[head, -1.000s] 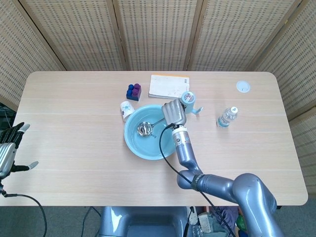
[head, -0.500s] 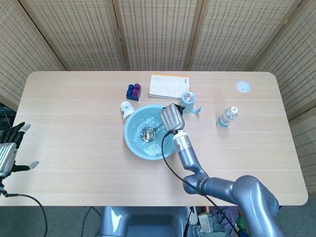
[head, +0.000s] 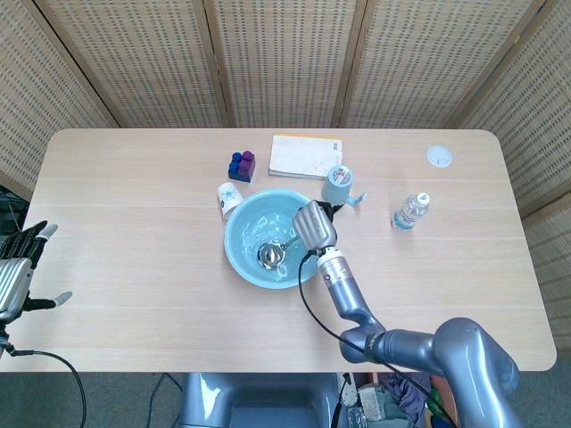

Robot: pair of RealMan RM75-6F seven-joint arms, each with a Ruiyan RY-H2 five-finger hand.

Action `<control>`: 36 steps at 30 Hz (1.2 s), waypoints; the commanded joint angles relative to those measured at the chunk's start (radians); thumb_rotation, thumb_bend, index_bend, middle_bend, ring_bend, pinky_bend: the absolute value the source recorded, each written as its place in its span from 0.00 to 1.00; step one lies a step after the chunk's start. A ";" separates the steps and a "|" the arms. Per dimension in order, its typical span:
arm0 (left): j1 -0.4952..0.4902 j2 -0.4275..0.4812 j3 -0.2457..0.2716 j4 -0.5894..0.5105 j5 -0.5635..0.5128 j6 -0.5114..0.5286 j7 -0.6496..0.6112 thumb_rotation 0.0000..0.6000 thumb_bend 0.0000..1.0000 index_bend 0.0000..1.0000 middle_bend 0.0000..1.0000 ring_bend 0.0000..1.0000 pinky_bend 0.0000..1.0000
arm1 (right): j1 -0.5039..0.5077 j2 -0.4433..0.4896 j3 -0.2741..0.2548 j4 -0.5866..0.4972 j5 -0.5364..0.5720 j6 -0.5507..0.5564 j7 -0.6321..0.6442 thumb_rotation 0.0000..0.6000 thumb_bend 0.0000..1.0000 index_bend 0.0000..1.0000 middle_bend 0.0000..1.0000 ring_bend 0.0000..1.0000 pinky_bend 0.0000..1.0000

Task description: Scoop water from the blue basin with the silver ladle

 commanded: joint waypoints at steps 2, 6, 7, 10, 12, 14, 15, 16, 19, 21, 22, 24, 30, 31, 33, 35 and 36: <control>0.001 0.001 0.001 -0.001 0.003 0.002 -0.001 1.00 0.00 0.00 0.00 0.00 0.00 | -0.027 0.041 0.046 -0.124 0.098 0.021 -0.036 1.00 0.80 0.80 0.99 1.00 1.00; 0.002 0.003 0.002 -0.004 0.008 0.005 -0.002 1.00 0.00 0.00 0.00 0.00 0.00 | -0.029 0.076 0.115 -0.221 0.217 0.041 -0.054 1.00 0.81 0.80 0.99 1.00 1.00; 0.003 0.003 0.003 -0.005 0.009 0.006 -0.004 1.00 0.00 0.00 0.00 0.00 0.00 | -0.030 0.089 0.142 -0.246 0.259 0.046 -0.051 1.00 0.82 0.80 0.99 1.00 1.00; 0.003 0.004 0.003 -0.005 0.011 0.006 -0.006 1.00 0.00 0.00 0.00 0.00 0.00 | -0.027 0.112 0.193 -0.291 0.349 0.047 -0.045 1.00 0.83 0.80 0.99 1.00 1.00; 0.002 0.005 0.003 -0.005 0.011 0.005 -0.010 1.00 0.00 0.00 0.00 0.00 0.00 | -0.020 0.132 0.224 -0.314 0.398 0.050 -0.040 1.00 0.83 0.80 0.99 1.00 1.00; 0.002 0.006 0.003 -0.005 0.011 0.004 -0.011 1.00 0.00 0.00 0.00 0.00 0.00 | -0.016 0.144 0.235 -0.324 0.411 0.053 -0.035 1.00 0.84 0.80 0.99 1.00 1.00; 0.001 0.006 0.003 -0.005 0.010 0.003 -0.013 1.00 0.00 0.00 0.00 0.00 0.00 | -0.013 0.154 0.246 -0.333 0.418 0.057 -0.023 1.00 0.84 0.80 0.99 1.00 1.00; 0.001 0.007 0.002 -0.005 0.010 0.001 -0.013 1.00 0.00 0.00 0.00 0.00 0.00 | -0.011 0.161 0.255 -0.340 0.427 0.060 -0.014 1.00 0.85 0.80 0.99 1.00 1.00; -0.002 0.007 0.002 -0.004 0.007 -0.005 -0.015 1.00 0.00 0.00 0.00 0.00 0.00 | -0.004 0.182 0.287 -0.363 0.466 0.067 0.016 1.00 0.85 0.80 0.99 1.00 1.00; -0.003 0.008 0.002 -0.004 0.005 -0.009 -0.017 1.00 0.00 0.00 0.00 0.00 0.00 | 0.004 0.193 0.306 -0.373 0.489 0.075 0.033 1.00 0.85 0.80 0.99 1.00 1.00; -0.004 0.009 0.002 -0.003 0.004 -0.009 -0.018 1.00 0.00 0.00 0.00 0.00 0.00 | 0.007 0.198 0.312 -0.377 0.496 0.078 0.039 1.00 0.85 0.80 0.99 1.00 1.00; -0.003 0.010 0.001 -0.004 0.005 -0.008 -0.020 1.00 0.00 0.00 0.00 0.00 0.00 | 0.015 0.207 0.328 -0.386 0.523 0.083 0.052 1.00 0.85 0.80 0.99 1.00 1.00; -0.003 0.012 0.002 -0.005 0.006 -0.008 -0.024 1.00 0.00 0.00 0.00 0.00 0.00 | 0.040 0.241 0.377 -0.413 0.625 0.086 0.078 1.00 0.86 0.81 0.99 1.00 1.00; -0.003 0.013 0.002 -0.005 0.006 -0.009 -0.024 1.00 0.00 0.00 0.00 0.00 0.00 | 0.045 0.246 0.376 -0.417 0.631 0.089 0.081 1.00 0.86 0.81 0.99 1.00 1.00; -0.004 0.013 0.002 -0.005 0.006 -0.010 -0.024 1.00 0.00 0.00 0.00 0.00 0.00 | 0.051 0.255 0.379 -0.426 0.643 0.093 0.087 1.00 0.86 0.81 0.99 1.00 1.00; -0.004 0.013 0.002 -0.005 0.006 -0.011 -0.024 1.00 0.00 0.00 0.00 0.00 0.00 | 0.057 0.264 0.383 -0.435 0.657 0.096 0.093 1.00 0.86 0.81 0.99 1.00 1.00; -0.005 0.013 0.002 -0.005 0.006 -0.011 -0.024 1.00 0.00 0.00 0.00 0.00 0.00 | 0.063 0.271 0.384 -0.441 0.663 0.099 0.095 1.00 0.86 0.81 0.99 1.00 1.00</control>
